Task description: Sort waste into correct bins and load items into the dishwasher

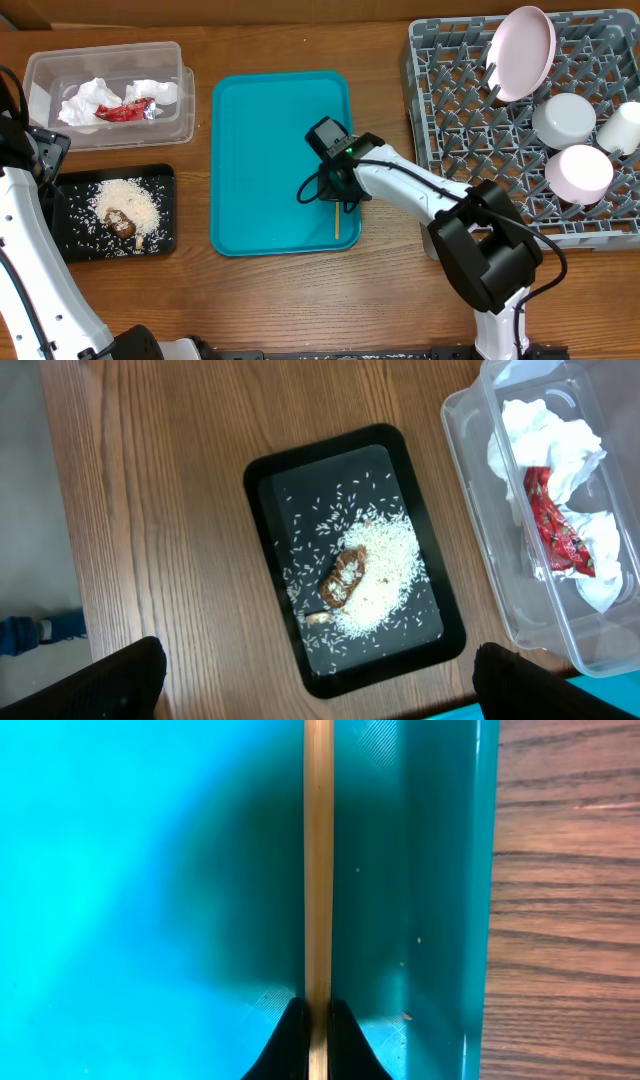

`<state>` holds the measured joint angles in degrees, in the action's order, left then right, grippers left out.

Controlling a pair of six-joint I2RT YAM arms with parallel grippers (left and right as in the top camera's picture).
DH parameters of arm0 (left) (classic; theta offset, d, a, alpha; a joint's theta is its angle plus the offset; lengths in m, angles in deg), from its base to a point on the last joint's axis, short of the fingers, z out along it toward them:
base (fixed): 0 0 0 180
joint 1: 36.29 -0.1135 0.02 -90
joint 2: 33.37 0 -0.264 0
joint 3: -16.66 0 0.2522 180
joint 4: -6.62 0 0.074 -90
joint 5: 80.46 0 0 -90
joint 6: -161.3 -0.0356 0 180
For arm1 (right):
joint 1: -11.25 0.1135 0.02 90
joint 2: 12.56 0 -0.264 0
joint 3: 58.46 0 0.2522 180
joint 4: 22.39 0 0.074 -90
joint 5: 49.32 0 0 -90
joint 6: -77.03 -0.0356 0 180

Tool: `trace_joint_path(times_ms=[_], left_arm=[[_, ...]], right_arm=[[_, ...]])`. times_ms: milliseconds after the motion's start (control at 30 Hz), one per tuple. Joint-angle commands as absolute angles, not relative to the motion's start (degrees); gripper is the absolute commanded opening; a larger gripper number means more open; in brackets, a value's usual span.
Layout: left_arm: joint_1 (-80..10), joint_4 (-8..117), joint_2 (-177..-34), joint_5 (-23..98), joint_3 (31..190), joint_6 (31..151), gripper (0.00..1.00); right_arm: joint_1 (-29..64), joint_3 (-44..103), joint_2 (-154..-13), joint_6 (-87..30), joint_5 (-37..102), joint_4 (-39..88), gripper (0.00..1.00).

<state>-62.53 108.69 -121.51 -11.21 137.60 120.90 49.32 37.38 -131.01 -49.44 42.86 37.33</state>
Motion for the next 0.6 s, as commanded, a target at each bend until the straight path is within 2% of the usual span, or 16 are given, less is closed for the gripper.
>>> trace_joint_path(times_ms=[0,133,300,467,567], left_arm=[[-62.53,108.78,-121.12,-11.19,137.49,122.12,1.0],[-62.53,108.78,-121.12,-11.19,137.49,122.12,1.0],[-62.51,108.78,-121.12,-11.19,137.49,122.1,1.0],[-62.51,108.78,-121.12,-11.19,137.49,122.12,1.0],[-62.51,108.78,-121.12,-11.19,137.49,122.12,1.0]], right_arm=[[49.18,41.99,-131.84,-50.07,45.94,40.25,0.04],[47.44,50.98,-129.46,-49.13,49.22,47.4,0.04],[41.8,63.54,-125.64,-42.38,49.89,53.48,0.04],[32.81,73.88,-123.52,-36.13,49.87,57.59,0.04],[26.65,76.92,-123.47,-27.01,47.88,57.11,0.04]])
